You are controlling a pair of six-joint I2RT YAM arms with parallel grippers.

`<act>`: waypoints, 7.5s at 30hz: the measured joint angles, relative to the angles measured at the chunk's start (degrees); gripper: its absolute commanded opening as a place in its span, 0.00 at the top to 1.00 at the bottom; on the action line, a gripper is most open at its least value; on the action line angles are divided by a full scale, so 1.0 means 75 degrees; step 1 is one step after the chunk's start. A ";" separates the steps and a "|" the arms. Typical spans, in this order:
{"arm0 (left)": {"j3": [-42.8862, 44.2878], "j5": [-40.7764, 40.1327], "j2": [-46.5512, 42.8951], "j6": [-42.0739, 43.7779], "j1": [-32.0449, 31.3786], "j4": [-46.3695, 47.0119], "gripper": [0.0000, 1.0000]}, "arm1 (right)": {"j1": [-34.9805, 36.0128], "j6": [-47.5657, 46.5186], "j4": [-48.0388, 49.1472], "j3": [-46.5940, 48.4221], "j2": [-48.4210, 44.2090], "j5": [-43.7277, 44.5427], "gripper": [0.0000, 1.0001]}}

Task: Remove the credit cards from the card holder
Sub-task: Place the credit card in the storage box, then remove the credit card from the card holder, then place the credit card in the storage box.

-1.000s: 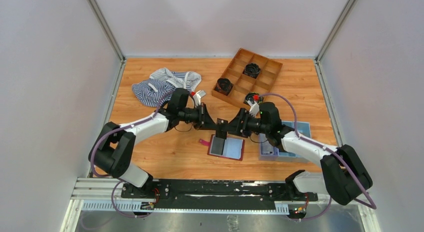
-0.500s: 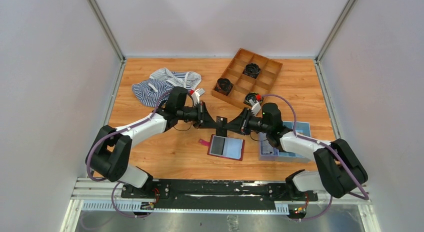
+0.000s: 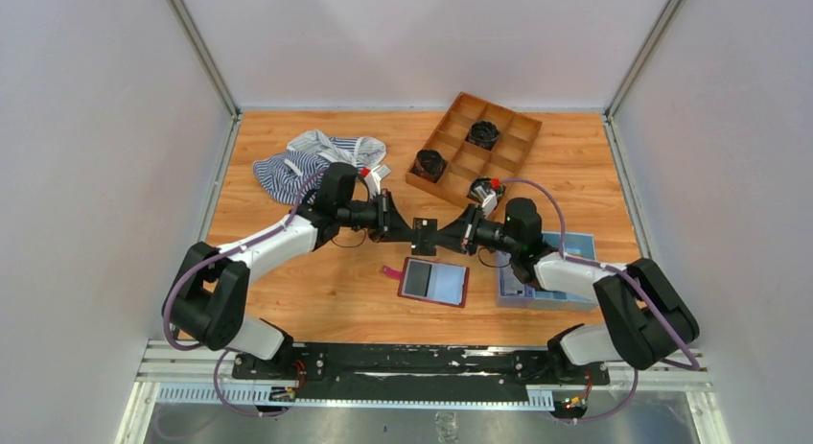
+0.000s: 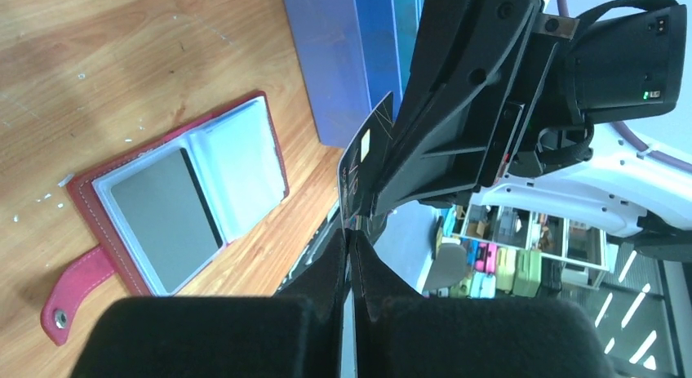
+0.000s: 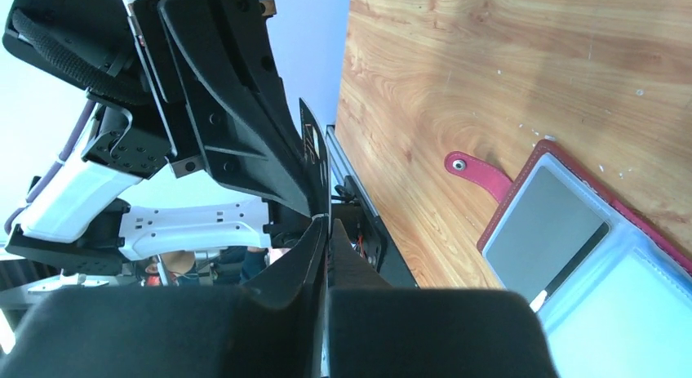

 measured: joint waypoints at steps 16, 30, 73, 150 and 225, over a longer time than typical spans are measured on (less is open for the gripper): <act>0.0044 0.0032 0.0000 -0.0064 -0.0055 0.0017 0.47 | -0.1309 -0.2847 -0.6108 0.1422 -0.3104 0.1658 1.00; 0.0286 -0.0026 0.0289 0.0099 -0.0055 0.0023 0.47 | -0.2192 -0.6158 -1.1995 0.3587 -0.3281 0.6304 1.00; 0.1154 -0.1696 0.0688 0.2197 -0.0662 -0.2579 0.26 | -0.0134 -0.5001 -0.9483 0.2632 -0.3045 0.4080 0.53; -0.0236 -0.1591 0.2317 0.1276 -0.0991 -0.0472 1.00 | 0.1253 -0.0839 -0.1676 -0.0012 0.1961 0.1976 1.00; 0.0487 -0.2177 0.2299 0.2011 -0.0991 -0.1853 0.98 | -0.0778 -0.6764 -1.3379 0.4325 -0.0851 0.9780 1.00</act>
